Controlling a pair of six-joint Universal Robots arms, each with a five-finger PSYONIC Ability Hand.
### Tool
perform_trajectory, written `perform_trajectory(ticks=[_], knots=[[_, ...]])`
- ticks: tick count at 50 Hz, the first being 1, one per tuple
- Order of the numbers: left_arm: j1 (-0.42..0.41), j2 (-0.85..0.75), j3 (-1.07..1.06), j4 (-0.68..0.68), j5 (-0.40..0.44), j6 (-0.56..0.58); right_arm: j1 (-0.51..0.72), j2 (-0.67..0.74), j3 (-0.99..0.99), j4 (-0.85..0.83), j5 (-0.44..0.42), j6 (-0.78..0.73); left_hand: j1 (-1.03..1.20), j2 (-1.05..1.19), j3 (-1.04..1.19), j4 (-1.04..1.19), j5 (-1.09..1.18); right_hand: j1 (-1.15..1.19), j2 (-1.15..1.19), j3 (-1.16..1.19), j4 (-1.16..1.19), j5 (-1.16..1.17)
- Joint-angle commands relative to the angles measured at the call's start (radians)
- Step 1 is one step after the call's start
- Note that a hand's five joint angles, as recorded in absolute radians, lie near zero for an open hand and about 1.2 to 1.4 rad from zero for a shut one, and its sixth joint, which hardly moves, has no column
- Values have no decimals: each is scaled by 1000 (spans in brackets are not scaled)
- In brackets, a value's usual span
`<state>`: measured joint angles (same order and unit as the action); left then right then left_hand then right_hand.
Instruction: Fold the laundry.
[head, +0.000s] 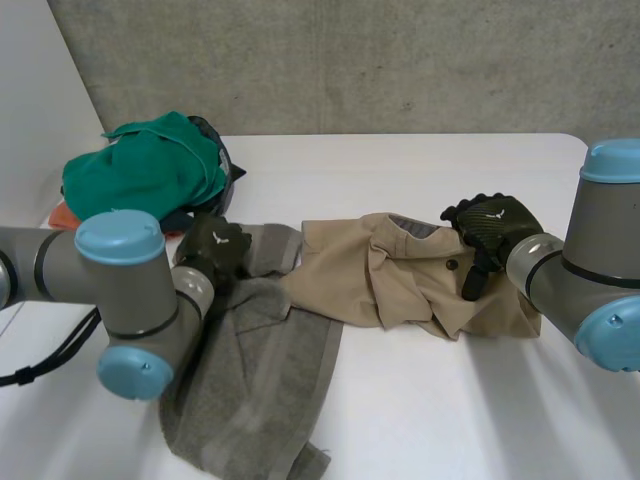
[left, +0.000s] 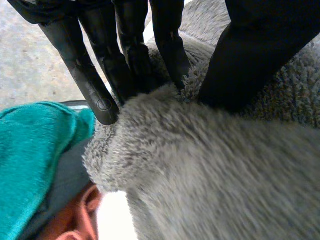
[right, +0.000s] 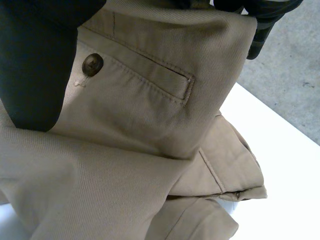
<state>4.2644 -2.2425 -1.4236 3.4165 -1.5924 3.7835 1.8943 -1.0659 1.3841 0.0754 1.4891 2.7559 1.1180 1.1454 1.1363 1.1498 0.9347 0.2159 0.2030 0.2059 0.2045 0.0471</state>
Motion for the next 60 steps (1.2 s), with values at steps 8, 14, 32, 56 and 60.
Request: perform_trajectory(ticks=[8,14,32,56,60], knots=[[156,34,440,98,-58,-94,-18,-8,18,-39,-36,-2,278,251,260,246,287,-41,-28,-31,-30,-47],[268,-32,737,136,-72,-105,-20,-8,23,-39,-36,-2,278,251,260,246,287,-41,-28,-31,-30,-47],[390,-327,892,124,0,-60,-9,3,47,-46,-44,-10,-444,-471,-462,-475,-435,-41,-28,-31,-30,-47],[108,277,42,-95,115,-323,-69,-155,-5,125,-125,-186,-943,-971,-962,-975,-935,-41,-28,-31,-30,-47],[43,279,-11,-166,120,-418,-35,-169,-51,201,-151,-295,-943,-971,-962,-975,-935,-41,-28,-31,-30,-47]])
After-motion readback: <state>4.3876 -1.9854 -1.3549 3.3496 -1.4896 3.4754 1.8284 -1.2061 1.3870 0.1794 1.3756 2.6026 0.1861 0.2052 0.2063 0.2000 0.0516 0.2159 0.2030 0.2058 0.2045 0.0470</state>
